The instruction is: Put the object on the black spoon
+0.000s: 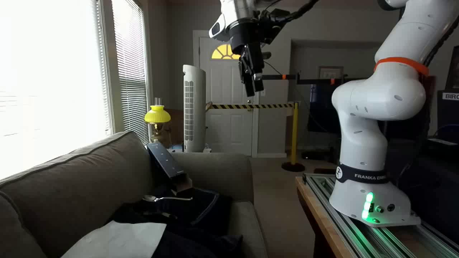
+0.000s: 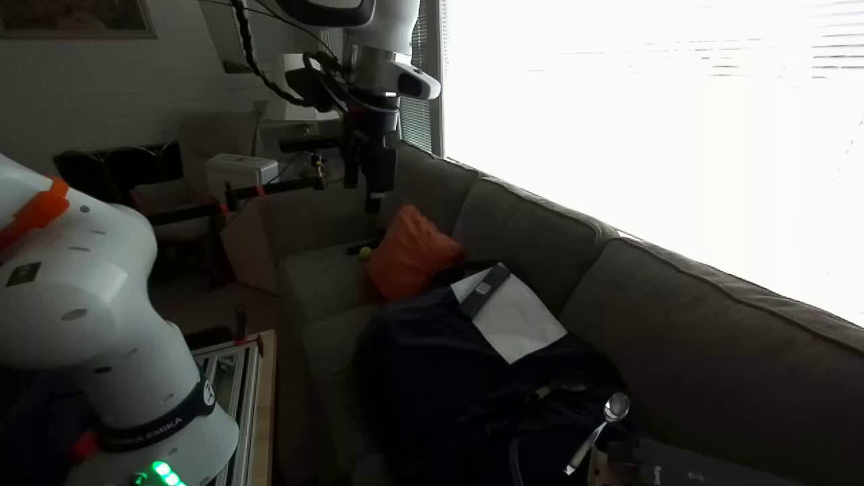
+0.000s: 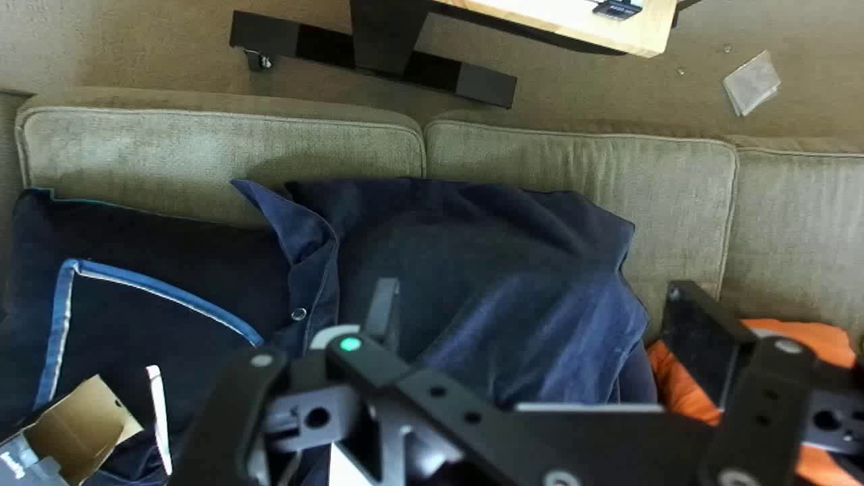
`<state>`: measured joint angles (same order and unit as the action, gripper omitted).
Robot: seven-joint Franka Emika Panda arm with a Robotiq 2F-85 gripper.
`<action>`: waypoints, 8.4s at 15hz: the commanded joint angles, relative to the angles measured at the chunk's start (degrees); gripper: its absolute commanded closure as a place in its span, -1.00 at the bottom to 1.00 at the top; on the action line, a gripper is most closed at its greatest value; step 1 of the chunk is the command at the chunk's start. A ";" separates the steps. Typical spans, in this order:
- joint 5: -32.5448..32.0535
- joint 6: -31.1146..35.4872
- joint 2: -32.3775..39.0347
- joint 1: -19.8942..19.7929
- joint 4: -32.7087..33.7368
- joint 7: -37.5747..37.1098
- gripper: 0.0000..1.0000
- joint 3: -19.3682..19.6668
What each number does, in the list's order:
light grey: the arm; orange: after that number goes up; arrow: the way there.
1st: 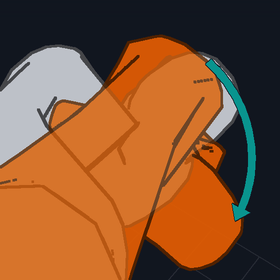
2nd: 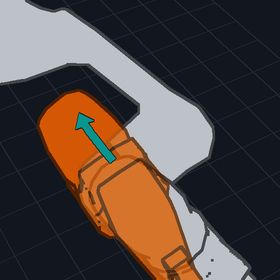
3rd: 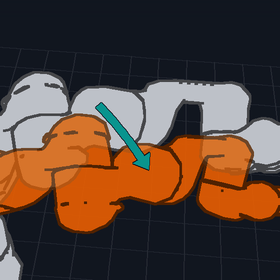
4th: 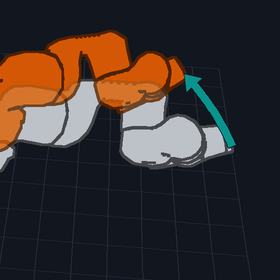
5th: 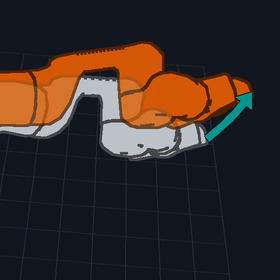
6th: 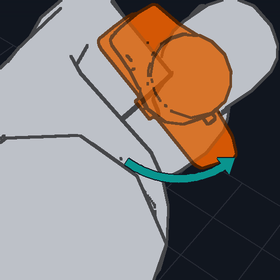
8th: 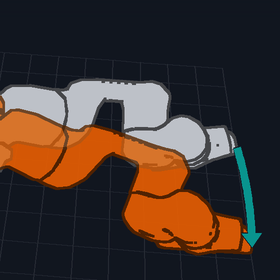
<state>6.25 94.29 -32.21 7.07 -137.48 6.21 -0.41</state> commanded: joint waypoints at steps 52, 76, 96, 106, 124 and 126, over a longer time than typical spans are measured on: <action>12.92 64.39 64.49 -15.81 4.88 -17.99 -1.00 -0.10; 17.50 64.83 81.33 -23.95 18.54 -15.59 -0.72 -7.39; 21.21 61.15 77.90 -24.63 15.53 -15.47 -0.60 -6.84; 21.02 60.59 79.22 -22.82 16.23 -17.15 -0.47 -4.91; 20.85 60.58 81.81 -20.60 19.73 -19.33 -0.46 -4.19; 20.75 60.43 82.30 -20.21 20.32 -19.84 -0.47 -4.13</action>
<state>26.31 156.06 48.36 -14.53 -119.36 -12.39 -5.40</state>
